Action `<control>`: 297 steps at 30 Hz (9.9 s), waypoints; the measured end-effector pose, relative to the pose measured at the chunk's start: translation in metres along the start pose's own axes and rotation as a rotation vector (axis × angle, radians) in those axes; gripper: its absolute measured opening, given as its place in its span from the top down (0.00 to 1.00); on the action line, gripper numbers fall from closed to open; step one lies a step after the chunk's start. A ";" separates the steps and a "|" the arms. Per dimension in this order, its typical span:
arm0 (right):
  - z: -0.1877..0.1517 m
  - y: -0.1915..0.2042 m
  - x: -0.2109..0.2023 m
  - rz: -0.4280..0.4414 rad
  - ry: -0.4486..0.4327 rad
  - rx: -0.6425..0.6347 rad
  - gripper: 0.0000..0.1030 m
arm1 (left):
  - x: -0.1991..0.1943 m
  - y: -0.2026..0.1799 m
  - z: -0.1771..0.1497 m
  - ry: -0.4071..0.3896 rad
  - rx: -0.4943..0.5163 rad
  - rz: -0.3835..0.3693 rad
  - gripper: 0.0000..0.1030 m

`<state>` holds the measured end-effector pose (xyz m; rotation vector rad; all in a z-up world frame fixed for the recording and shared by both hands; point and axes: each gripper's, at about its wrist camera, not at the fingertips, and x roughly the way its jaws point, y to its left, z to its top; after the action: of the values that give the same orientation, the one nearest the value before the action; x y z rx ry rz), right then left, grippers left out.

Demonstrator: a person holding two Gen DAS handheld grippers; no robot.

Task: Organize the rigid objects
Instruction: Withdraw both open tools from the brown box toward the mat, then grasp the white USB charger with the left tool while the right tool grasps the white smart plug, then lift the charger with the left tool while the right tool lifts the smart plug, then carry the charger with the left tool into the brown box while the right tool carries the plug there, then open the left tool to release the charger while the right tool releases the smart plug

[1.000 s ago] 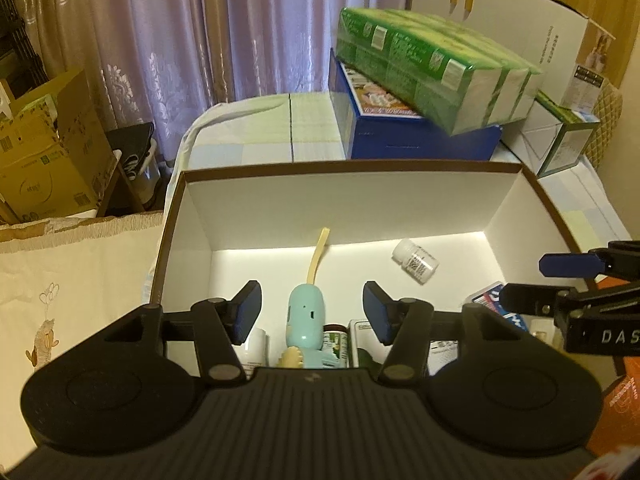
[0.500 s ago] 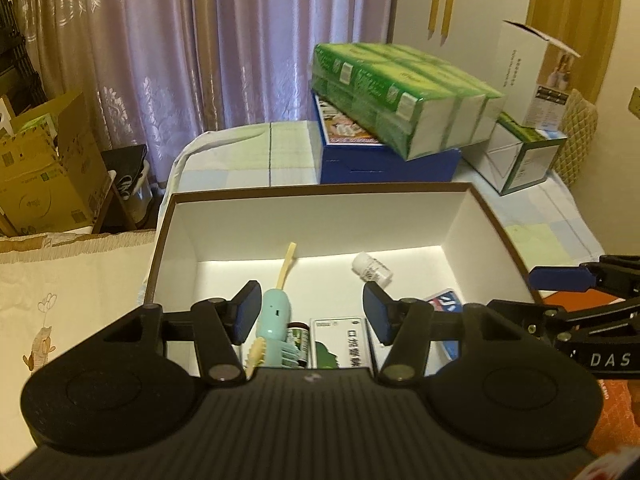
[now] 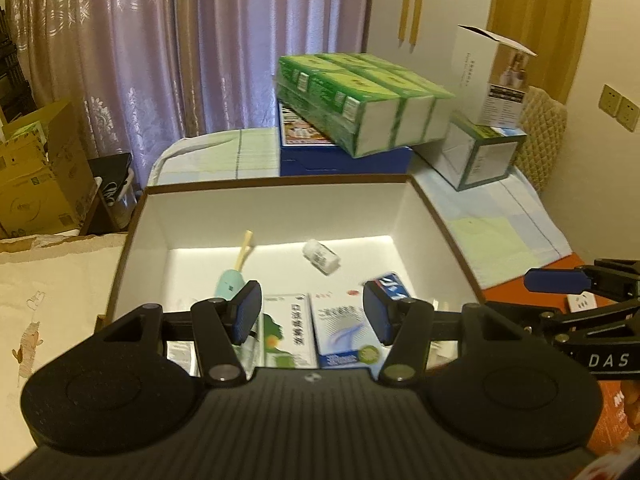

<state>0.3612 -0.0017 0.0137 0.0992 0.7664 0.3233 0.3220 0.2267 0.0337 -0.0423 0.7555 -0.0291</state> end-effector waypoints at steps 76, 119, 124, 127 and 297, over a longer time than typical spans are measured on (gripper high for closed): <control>-0.126 -0.227 -0.096 -0.223 0.160 0.260 0.31 | 0.090 -0.262 -0.082 0.264 0.178 -0.161 0.47; -0.107 -0.286 -0.031 -0.271 0.080 0.279 0.67 | 0.178 -0.261 -0.073 0.286 0.196 -0.100 0.64; -0.116 -0.267 -0.035 -0.213 0.109 0.221 0.67 | 0.162 -0.253 -0.085 0.290 0.192 -0.092 0.64; -0.122 -0.253 -0.038 -0.167 0.130 0.171 0.67 | 0.150 -0.246 -0.095 0.294 0.180 -0.086 0.64; 0.053 0.000 0.172 -0.176 0.196 -0.098 0.66 | 0.168 0.063 0.037 0.204 0.034 -0.014 0.47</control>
<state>0.5141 0.0556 -0.0624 -0.0935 0.9447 0.2045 0.4710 0.2841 -0.0576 -0.0118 0.9585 -0.0603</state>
